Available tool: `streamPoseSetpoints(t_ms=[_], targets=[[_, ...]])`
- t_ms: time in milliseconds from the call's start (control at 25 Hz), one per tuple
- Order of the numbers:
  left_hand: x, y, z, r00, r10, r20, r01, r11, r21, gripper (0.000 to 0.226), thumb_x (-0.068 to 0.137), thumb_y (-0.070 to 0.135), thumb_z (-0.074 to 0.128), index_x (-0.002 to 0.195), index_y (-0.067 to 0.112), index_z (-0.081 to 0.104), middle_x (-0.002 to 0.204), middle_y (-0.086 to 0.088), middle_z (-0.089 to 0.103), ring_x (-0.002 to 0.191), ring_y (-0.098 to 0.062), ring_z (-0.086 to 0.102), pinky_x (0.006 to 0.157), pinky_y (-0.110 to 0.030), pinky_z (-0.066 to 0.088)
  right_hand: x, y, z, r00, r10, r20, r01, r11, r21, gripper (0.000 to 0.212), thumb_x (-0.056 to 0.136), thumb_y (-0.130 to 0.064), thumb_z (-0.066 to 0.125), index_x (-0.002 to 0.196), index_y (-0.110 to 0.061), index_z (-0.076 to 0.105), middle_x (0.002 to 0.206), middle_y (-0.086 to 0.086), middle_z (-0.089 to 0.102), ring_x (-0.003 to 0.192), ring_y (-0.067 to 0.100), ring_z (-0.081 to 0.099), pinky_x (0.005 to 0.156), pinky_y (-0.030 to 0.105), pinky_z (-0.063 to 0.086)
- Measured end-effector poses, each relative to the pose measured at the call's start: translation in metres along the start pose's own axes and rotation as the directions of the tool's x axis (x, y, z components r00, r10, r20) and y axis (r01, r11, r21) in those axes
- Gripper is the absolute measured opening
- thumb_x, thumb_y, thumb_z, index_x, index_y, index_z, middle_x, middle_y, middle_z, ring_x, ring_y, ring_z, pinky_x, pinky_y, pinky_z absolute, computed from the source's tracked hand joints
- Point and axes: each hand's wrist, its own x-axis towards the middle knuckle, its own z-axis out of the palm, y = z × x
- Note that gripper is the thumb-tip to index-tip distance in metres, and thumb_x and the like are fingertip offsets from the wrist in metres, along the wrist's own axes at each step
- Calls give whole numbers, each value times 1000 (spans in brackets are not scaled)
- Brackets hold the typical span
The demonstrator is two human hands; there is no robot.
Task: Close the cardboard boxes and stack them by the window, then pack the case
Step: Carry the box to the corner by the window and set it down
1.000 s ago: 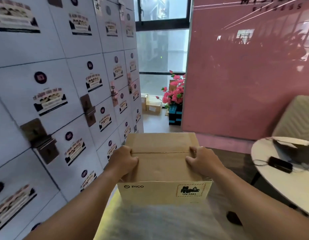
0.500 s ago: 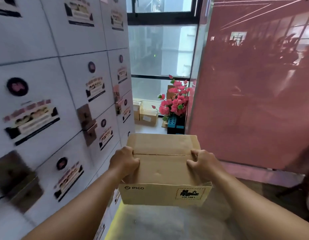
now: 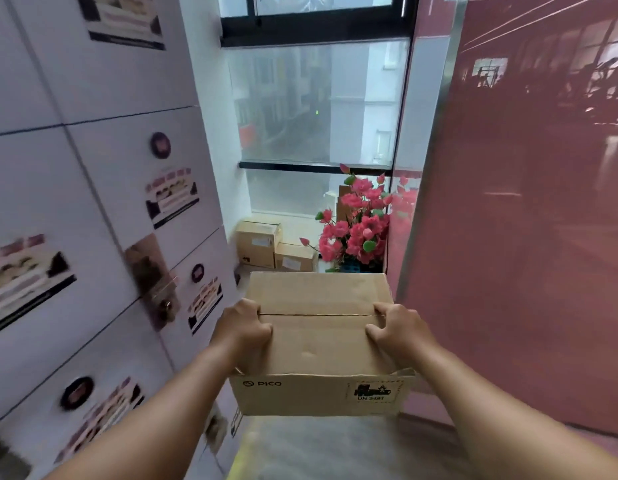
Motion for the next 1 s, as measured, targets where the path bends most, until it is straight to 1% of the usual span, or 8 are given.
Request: streamPoseSetpoints(t_ms=[200, 400, 480, 600, 720, 840, 920, 1000], targets=[[146, 24, 6, 999, -52, -11, 51, 998, -28, 14, 75, 29, 66, 74, 15, 64, 72, 1, 62, 72, -20, 58, 54, -24, 36, 160, -4, -20, 1000, -10, -2, 10, 1000, 9, 42, 87, -41, 63, 125, -24, 65, 119, 4, 70, 111, 28, 61, 88, 37, 50], [302, 19, 33, 996, -87, -18, 86, 995, -50, 14, 75, 26, 66, 78, 12, 68, 78, -3, 67, 78, -24, 60, 63, -28, 42, 319, -11, -5, 1000, -1, 12, 1, 999, 46, 49, 86, -39, 64, 131, -22, 63, 122, 5, 70, 112, 28, 62, 92, 37, 50], [371, 9, 50, 994, -100, -45, 96, 991, -90, 11, 75, 21, 63, 75, 10, 65, 73, -4, 65, 74, -25, 62, 59, -29, 44, 387, -17, 7, 1000, 7, 15, -8, 998, 59, 49, 86, -39, 65, 132, -22, 63, 122, 4, 69, 112, 27, 63, 92, 35, 50], [463, 2, 64, 987, -155, -43, 148, 981, -129, 3, 72, 14, 57, 70, 11, 58, 67, -3, 60, 61, -18, 55, 47, -25, 33, 475, -28, 20, 999, 28, 21, -29, 998, 56, 48, 86, -40, 64, 131, -24, 62, 122, 3, 67, 107, 24, 63, 86, 33, 47], [558, -3, 74, 986, -166, -10, 163, 975, -148, 3, 69, 12, 55, 70, 11, 58, 67, -3, 60, 60, -17, 55, 47, -25, 33, 568, -41, 25, 999, 46, 21, -47, 998, 45, 49, 86, -42, 62, 133, -28, 60, 120, 2, 62, 98, 21, 58, 79, 32, 42], [641, -7, 89, 978, -208, 17, 208, 964, -164, 8, 68, 14, 53, 74, 14, 58, 73, -2, 62, 68, -20, 59, 52, -26, 39, 654, -48, 33, 998, 55, 23, -56, 998, 18, 50, 84, -44, 59, 133, -31, 60, 119, 0, 64, 105, 22, 61, 80, 35, 39], [686, -10, 98, 972, -232, 42, 236, 957, -168, 8, 70, 16, 54, 77, 16, 58, 76, 1, 62, 75, -23, 61, 60, -28, 46, 704, -50, 38, 996, 74, 51, -75, 997, 28, 51, 81, -43, 58, 130, -30, 61, 116, 0, 65, 104, 24, 63, 79, 35, 44], [750, -17, 114, 973, -229, 44, 233, 958, -170, 10, 76, 17, 59, 84, 17, 65, 81, 3, 65, 88, -27, 65, 72, -29, 51, 773, -45, 49, 996, 67, 67, -70, 997, 35, 51, 80, -43, 59, 129, -28, 63, 116, 1, 67, 105, 25, 63, 82, 34, 49]])
